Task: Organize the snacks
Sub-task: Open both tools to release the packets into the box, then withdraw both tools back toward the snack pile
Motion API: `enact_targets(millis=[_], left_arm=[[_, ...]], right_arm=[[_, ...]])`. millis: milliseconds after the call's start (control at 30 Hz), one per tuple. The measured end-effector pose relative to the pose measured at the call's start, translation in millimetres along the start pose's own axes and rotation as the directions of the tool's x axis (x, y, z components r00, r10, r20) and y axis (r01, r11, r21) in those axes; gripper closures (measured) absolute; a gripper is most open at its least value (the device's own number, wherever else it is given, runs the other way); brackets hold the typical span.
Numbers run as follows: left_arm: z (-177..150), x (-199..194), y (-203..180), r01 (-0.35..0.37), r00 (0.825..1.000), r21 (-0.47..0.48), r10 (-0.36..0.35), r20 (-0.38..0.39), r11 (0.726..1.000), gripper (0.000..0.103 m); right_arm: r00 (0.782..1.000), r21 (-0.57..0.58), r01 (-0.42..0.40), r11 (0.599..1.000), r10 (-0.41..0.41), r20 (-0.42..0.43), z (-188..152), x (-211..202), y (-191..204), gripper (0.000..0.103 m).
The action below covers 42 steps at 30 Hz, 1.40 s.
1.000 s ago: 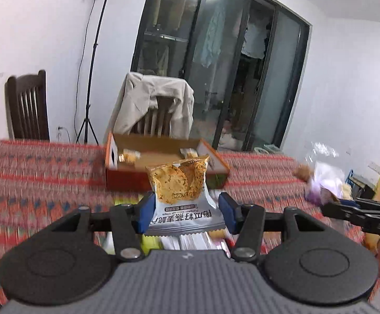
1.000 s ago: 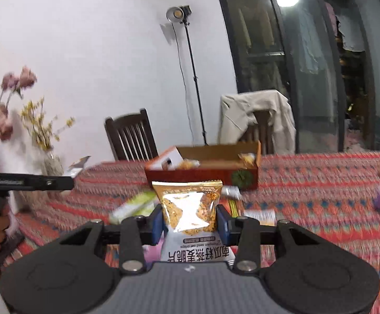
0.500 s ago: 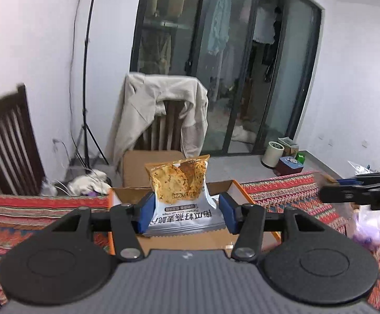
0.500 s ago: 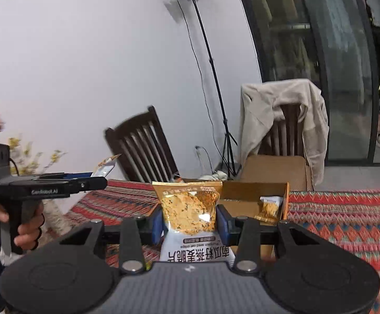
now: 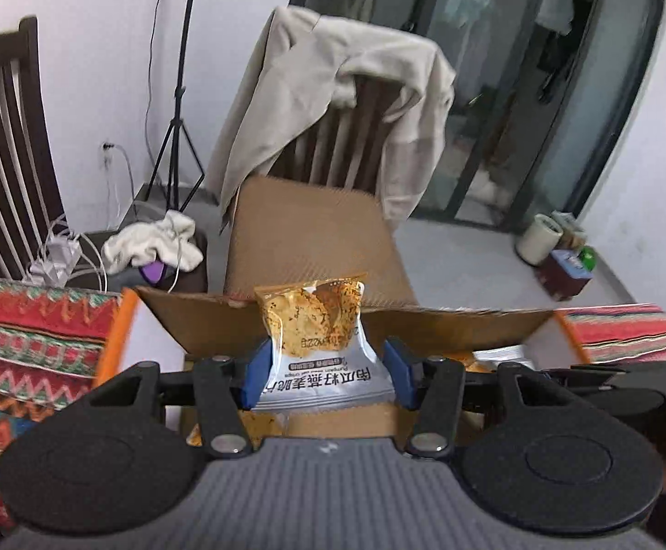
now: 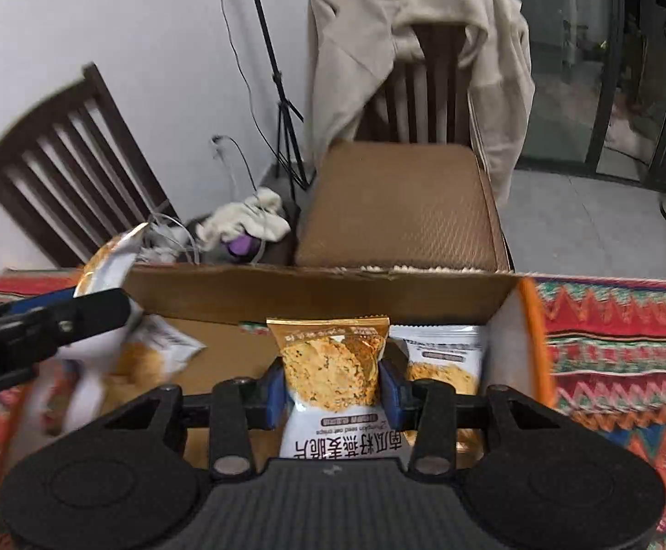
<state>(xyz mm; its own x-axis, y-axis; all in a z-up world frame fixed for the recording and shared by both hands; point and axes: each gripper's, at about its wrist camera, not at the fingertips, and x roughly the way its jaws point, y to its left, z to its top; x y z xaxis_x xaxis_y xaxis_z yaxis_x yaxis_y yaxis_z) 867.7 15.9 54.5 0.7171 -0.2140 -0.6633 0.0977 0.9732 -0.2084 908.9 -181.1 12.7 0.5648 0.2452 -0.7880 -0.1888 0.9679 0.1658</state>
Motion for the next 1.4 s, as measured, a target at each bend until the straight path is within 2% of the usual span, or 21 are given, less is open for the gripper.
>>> enact_targets(millis=[33, 167, 233, 300, 367, 467, 600, 800, 967, 1100, 1200, 1233, 1400], left_arm=[[-0.5, 7.2, 0.3, -0.001, 1.000, -0.001, 0.001, 0.000, 1.000, 0.049], [-4.8, 21.3, 2.9, 0.005, 1.000, -0.037, -0.006, -0.030, 0.999, 0.049], [-5.4, 22.1, 4.1, 0.005, 0.999, -0.053, -0.006, -0.035, 0.999, 0.039], [-5.6, 14.8, 5.0, 0.012, 0.999, -0.057, -0.014, -0.033, 0.998, 0.035], [-4.8, -0.5, 2.5, 0.024, 0.999, -0.043, -0.026, -0.037, 0.999, 0.032], [0.4, -33.7, 0.0, 0.024, 0.999, -0.018, -0.025, -0.026, 1.000, 0.026], [5.0, -96.8, -6.0, 0.041, 0.999, 0.010, -0.041, 0.006, 0.999, 0.018], [-7.6, -202.1, -17.7, 0.029, 0.999, 0.051, -0.031, 0.040, 0.998, 0.009], [-36.9, -292.8, -33.9, 0.032, 0.993, 0.091, -0.041, 0.109, 0.995, 0.006], [-75.8, -360.7, -45.6, 0.047, 0.982, 0.114, -0.067, 0.177, 0.992, 0.000], [-116.5, -408.7, -52.2, 0.060, 0.970, 0.123, -0.087, 0.228, 0.991, 0.000], [-130.9, -422.1, -54.1, 0.063, 0.965, 0.128, -0.093, 0.246, 0.990, 0.000], [-211.9, -470.6, -62.8, 0.025, 0.942, 0.144, -0.072, 0.328, 0.989, 0.000]], right_arm=[[1.000, 0.005, 0.002, 1.000, -0.002, 0.002, -2.9, 4.6, 0.1, 0.061], [0.999, 0.020, -0.015, 1.000, 0.014, 0.040, -10.1, 4.8, -1.7, 0.047], [0.998, 0.030, -0.013, 0.999, 0.011, 0.061, -8.7, -3.4, -6.1, 0.042], [0.996, 0.037, -0.009, 0.999, 0.006, 0.086, -9.0, -18.5, -11.3, 0.042], [0.995, 0.031, -0.007, 0.999, 0.004, 0.103, -5.5, -38.2, -15.7, 0.037], [0.991, 0.011, -0.003, 1.000, 0.001, 0.133, -0.7, -72.6, -19.8, 0.034], [0.985, -0.004, -0.005, 1.000, 0.005, 0.175, -2.7, -131.5, -21.8, 0.028], [0.977, -0.063, -0.011, 0.998, 0.024, 0.212, -28.7, -223.2, -8.5, 0.023], [0.963, -0.109, -0.021, 0.994, 0.050, 0.263, -67.5, -305.0, 7.3, 0.013], [0.955, -0.133, -0.015, 0.991, 0.053, 0.291, -102.3, -361.8, 21.8, 0.011], [0.945, -0.145, -0.021, 0.989, 0.067, 0.319, -137.1, -400.8, 30.1, 0.006], [0.938, -0.144, -0.027, 0.989, 0.075, 0.338, -153.3, -414.3, 31.5, 0.000], [0.920, -0.169, -0.058, 0.984, 0.118, 0.374, -232.6, -451.0, 32.4, 0.000]])
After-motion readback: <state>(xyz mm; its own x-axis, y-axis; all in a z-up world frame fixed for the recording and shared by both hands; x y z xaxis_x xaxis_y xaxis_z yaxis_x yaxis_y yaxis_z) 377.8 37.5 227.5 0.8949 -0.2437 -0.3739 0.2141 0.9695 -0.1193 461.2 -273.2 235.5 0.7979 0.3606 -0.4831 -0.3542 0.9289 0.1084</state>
